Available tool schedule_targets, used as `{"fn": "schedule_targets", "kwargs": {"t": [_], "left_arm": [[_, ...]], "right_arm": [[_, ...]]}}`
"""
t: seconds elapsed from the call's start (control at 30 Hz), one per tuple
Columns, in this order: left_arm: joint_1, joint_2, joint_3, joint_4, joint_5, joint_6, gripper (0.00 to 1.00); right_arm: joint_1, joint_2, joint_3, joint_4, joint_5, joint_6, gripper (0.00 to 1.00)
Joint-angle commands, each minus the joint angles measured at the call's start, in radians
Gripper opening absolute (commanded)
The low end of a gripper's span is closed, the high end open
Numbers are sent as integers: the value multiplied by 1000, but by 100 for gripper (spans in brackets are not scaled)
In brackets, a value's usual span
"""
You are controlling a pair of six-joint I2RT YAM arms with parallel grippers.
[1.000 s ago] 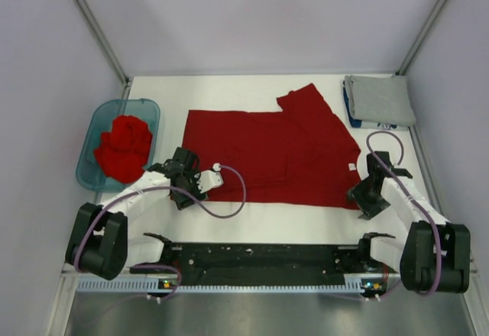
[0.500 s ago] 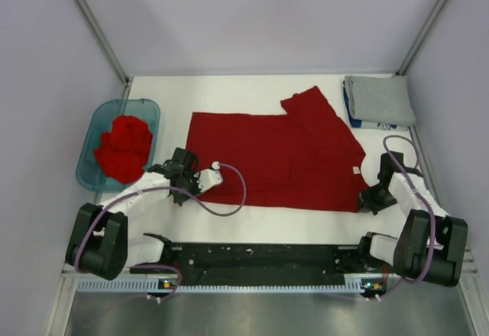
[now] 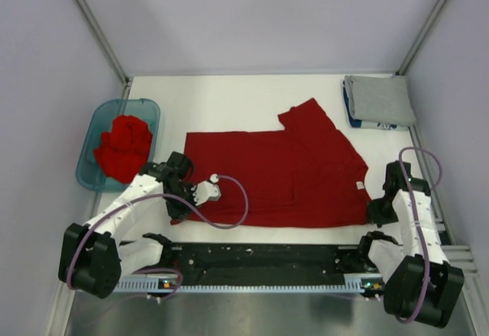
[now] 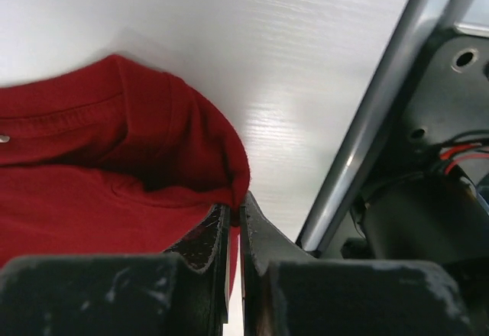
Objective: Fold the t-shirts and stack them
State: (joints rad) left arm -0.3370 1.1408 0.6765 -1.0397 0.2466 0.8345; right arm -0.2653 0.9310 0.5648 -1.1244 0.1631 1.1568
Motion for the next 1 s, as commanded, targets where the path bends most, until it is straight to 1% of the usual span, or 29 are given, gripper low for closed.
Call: {"fn": "schedule_targets", "kwargs": {"t": [0.0,0.13,0.17,0.2,0.23,0.27,0.3,0.33,0.37,0.4,0.47,0.5,0.53,0.57,0.6,0.63,0.67,0.7,0.77,0.8,0.83,0.9,0.97], "left_arm": [[-4,-33,52,-163,4,43,0],[-5,-41,55,-190,-27,41,0],[-5,-39,63,-201,-27,46,2],[-4,-38,73,-216,-18,55,10],[-5,-30,90,-241,-4,63,27],[-5,-24,107,-264,11,64,42],[-7,-18,135,-281,17,71,69],[-5,-13,161,-293,10,74,73],[-5,-4,194,-292,-15,72,74],[-2,2,236,-281,-41,63,74],[4,31,326,-223,-105,23,74],[12,51,369,-168,-131,-3,78],[24,72,417,-111,-153,-29,80],[39,103,463,-73,-164,-38,83],[53,143,500,-30,-170,-46,85],[68,181,549,-7,-176,-58,86],[79,238,595,12,-181,-69,85],[91,297,651,23,-181,-92,83],[122,409,783,27,-168,-132,73],[136,462,843,30,-164,-152,68],[148,521,903,30,-164,-170,65],[165,627,1003,18,-174,-196,64],[184,753,1099,-11,-188,-236,64]], "right_arm": [[-18,-63,72,-127,4,34,0],[-18,-136,98,-181,-23,12,0],[-18,-161,98,-186,-28,14,0],[-18,-184,98,-192,-37,21,0],[-17,-198,99,-192,-54,21,5],[-18,-198,104,-190,-75,9,17],[-17,-192,112,-189,-95,-3,38],[-18,-179,128,-186,-111,-37,54],[-18,-163,150,-183,-119,-70,67],[-18,-144,187,-178,-132,-110,75],[-18,-104,277,-135,-192,-198,87],[-18,-95,327,-83,-236,-250,88],[-17,-92,372,-5,-299,-316,88],[-11,-95,389,121,-389,-366,86],[4,-95,406,238,-440,-399,86],[26,-81,432,312,-445,-410,87],[50,-51,479,358,-404,-440,87],[92,4,542,373,-346,-489,87],[177,139,657,387,-211,-604,86],[210,225,708,390,-183,-650,85],[227,332,766,390,-180,-696,84],[238,537,883,376,-242,-758,84],[245,746,1048,306,-287,-789,82]]}}
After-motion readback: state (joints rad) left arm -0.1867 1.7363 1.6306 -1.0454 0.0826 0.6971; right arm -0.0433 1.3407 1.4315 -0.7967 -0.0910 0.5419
